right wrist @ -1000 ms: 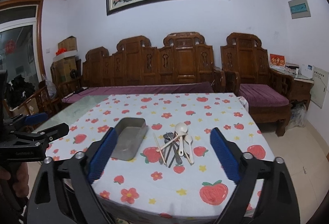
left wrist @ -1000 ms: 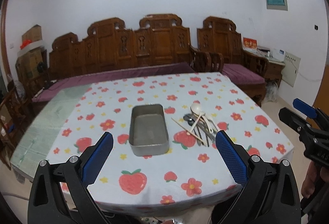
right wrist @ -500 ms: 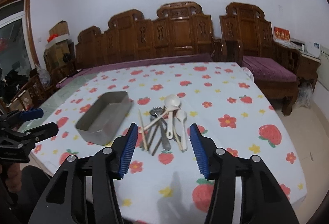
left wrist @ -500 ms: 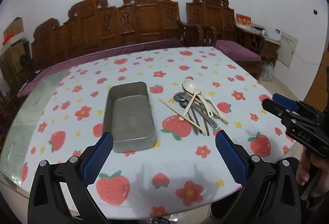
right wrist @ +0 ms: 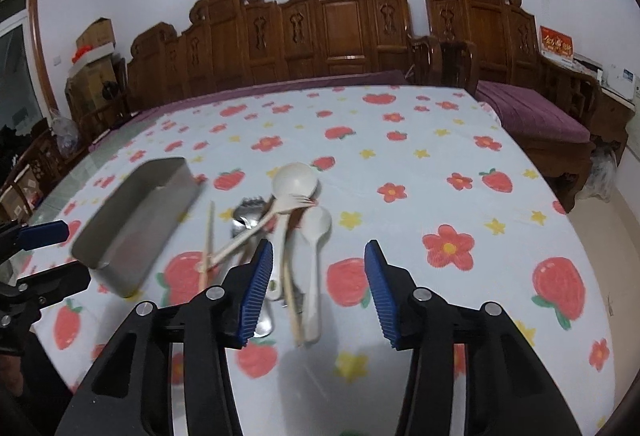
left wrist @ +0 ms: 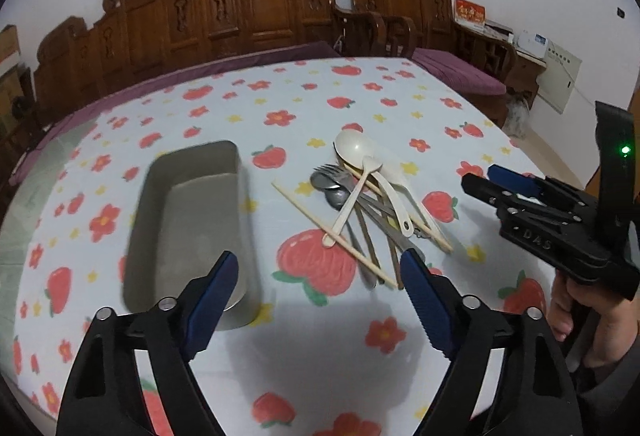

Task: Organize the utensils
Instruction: 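Reach the left gripper into the utensil pile and grasp a wooden chopstick, then lift the chopstick with the left gripper while the right grasps a small white spoon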

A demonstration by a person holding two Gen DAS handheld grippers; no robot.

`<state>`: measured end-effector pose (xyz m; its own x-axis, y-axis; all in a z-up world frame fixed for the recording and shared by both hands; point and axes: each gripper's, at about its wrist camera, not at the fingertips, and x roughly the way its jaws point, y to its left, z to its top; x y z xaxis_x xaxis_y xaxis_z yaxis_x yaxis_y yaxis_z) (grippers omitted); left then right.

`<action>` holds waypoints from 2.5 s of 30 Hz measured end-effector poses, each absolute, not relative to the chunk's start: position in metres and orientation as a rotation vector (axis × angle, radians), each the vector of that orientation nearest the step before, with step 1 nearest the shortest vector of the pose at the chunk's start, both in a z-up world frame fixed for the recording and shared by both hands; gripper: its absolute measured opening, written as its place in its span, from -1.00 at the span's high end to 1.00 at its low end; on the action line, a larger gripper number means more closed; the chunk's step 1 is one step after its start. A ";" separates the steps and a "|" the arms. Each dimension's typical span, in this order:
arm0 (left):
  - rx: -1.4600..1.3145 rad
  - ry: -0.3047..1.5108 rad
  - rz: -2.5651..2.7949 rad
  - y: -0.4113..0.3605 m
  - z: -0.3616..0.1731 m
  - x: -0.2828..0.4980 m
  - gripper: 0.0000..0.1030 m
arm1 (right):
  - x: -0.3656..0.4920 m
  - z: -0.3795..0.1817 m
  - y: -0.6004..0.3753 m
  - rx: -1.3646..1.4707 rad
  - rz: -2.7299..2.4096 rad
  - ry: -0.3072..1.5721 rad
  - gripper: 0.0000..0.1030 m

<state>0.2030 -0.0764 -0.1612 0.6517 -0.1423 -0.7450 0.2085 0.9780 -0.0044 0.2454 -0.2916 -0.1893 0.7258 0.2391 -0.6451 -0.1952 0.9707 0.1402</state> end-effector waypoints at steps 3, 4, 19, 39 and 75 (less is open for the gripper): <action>0.067 0.866 -0.201 -0.084 -0.173 0.217 -0.35 | 0.248 -0.207 -0.297 0.087 0.255 0.754 0.04; 0.062 0.875 -0.202 -0.087 -0.178 0.222 -0.32 | 0.247 -0.210 -0.297 0.090 0.257 0.760 0.04; -0.013 1.012 -0.154 -0.102 -0.234 0.272 0.22 | 0.252 -0.223 -0.309 0.127 0.249 0.794 0.04; -0.050 1.062 -0.182 -0.089 -0.240 0.249 0.89 | 0.251 -0.223 -0.299 0.098 0.266 0.804 0.04; -0.020 0.904 -0.230 -0.055 -0.178 0.200 0.92 | 0.302 -0.240 -0.269 -0.100 0.269 0.993 0.83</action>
<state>0.2004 -0.0553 -0.1777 0.5958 -0.2065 -0.7761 0.1898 0.9752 -0.1137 0.3024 -0.2689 -0.2395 0.5161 0.1782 -0.8378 -0.2686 0.9624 0.0393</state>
